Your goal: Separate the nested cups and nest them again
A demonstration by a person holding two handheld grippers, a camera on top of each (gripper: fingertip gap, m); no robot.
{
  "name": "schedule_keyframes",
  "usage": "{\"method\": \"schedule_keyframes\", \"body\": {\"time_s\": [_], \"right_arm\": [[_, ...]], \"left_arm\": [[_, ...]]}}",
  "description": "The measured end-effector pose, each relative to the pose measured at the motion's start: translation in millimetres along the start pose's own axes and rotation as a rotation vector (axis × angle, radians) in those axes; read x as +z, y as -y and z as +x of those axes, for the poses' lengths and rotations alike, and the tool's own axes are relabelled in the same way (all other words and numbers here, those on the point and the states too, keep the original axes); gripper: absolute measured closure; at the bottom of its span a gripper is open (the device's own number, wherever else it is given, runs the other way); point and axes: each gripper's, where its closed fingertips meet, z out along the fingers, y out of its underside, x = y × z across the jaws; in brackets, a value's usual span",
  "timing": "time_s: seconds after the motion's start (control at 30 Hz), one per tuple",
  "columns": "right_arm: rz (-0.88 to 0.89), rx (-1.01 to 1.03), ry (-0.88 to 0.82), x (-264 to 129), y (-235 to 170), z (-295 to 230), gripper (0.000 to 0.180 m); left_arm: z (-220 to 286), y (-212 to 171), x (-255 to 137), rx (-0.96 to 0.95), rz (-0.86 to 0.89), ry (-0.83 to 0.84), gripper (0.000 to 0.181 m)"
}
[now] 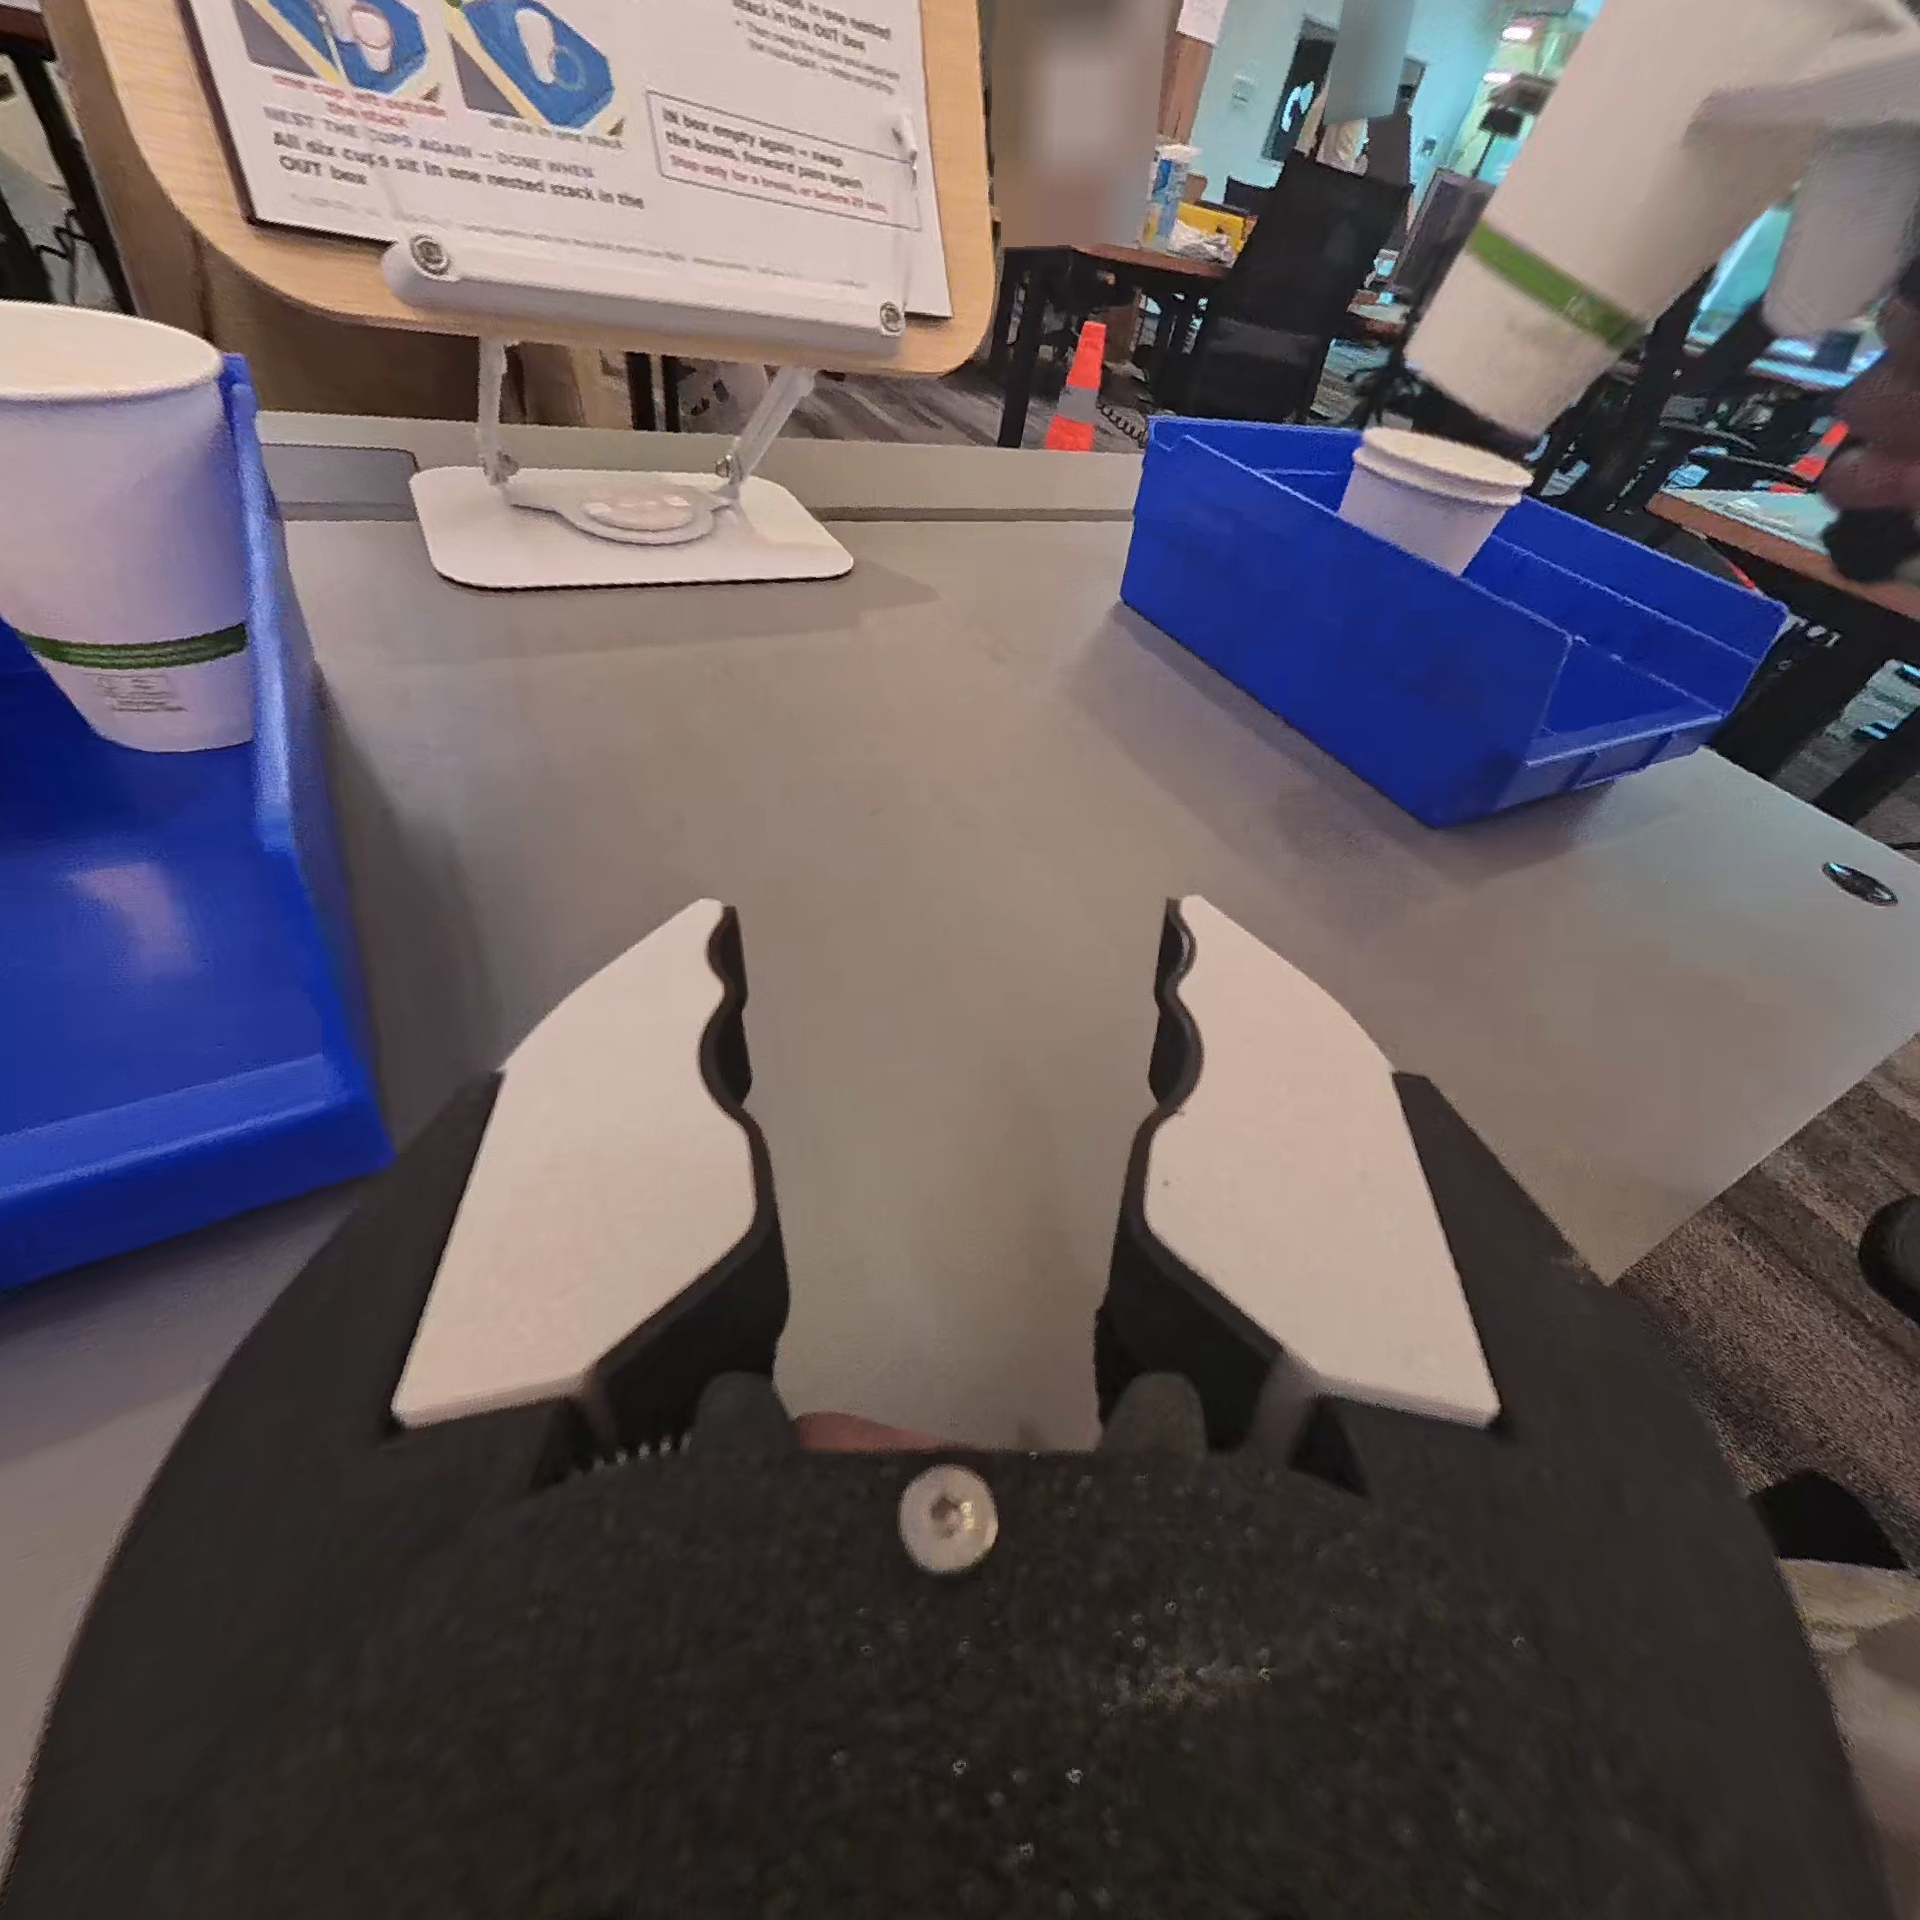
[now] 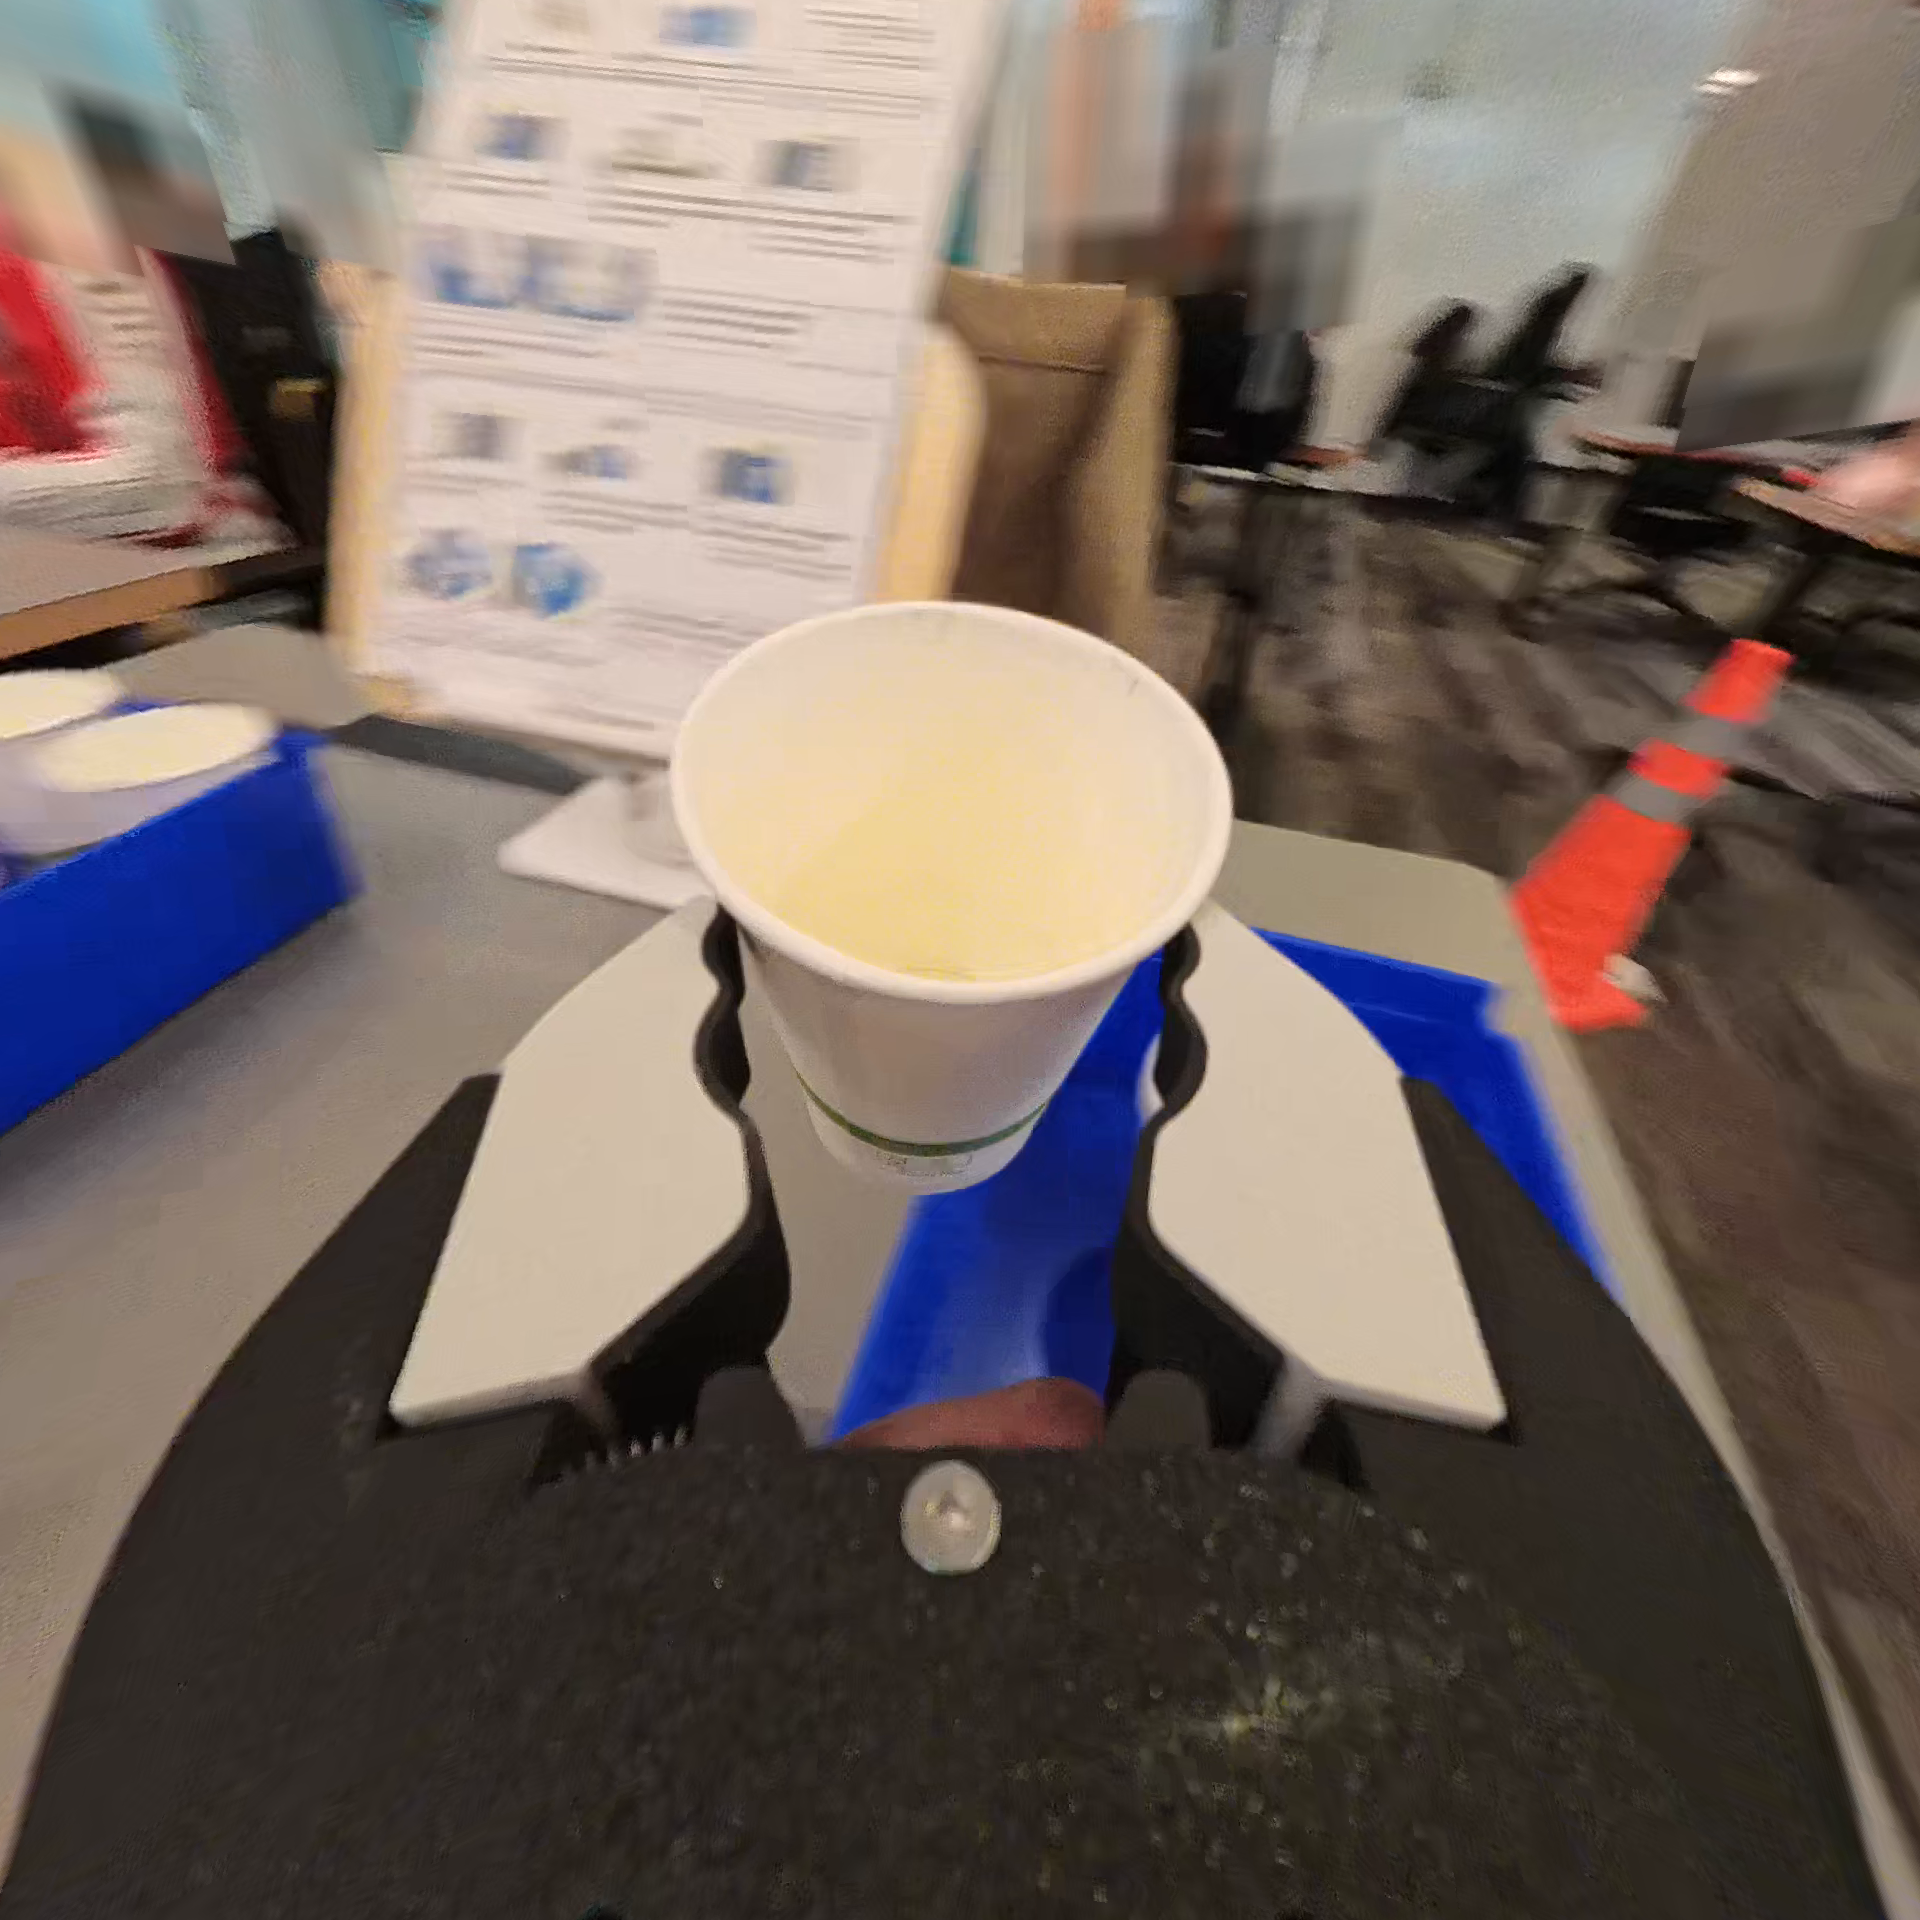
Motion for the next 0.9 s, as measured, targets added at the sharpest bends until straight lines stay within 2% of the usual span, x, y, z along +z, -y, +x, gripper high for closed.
{"method": "schedule_keyframes", "body": {"time_s": [0.13, 0.3, 0.57, 0.9], "right_arm": [[-0.086, 0.006, -0.222, 18.5, -3.3, 83.6, 0.102], [-0.230, 0.071, -0.266, 48.2, -44.1, 118.6, 0.102], [-0.338, 0.101, -0.266, 63.0, -91.6, 122.3, 0.101], [-0.393, 0.120, -0.236, 63.5, -121.0, 117.7, 0.100]], "left_arm": [[9.8, -6.5, 2.8, -0.017, -0.027, -0.051, 0.105], [12.5, -15.8, 0.9, -0.021, -0.059, -0.070, 0.104], [13.4, -19.0, 2.6, -0.017, -0.079, -0.082, 0.104], [22.2, -26.8, 6.4, -0.013, -0.111, -0.109, 0.104]]}}
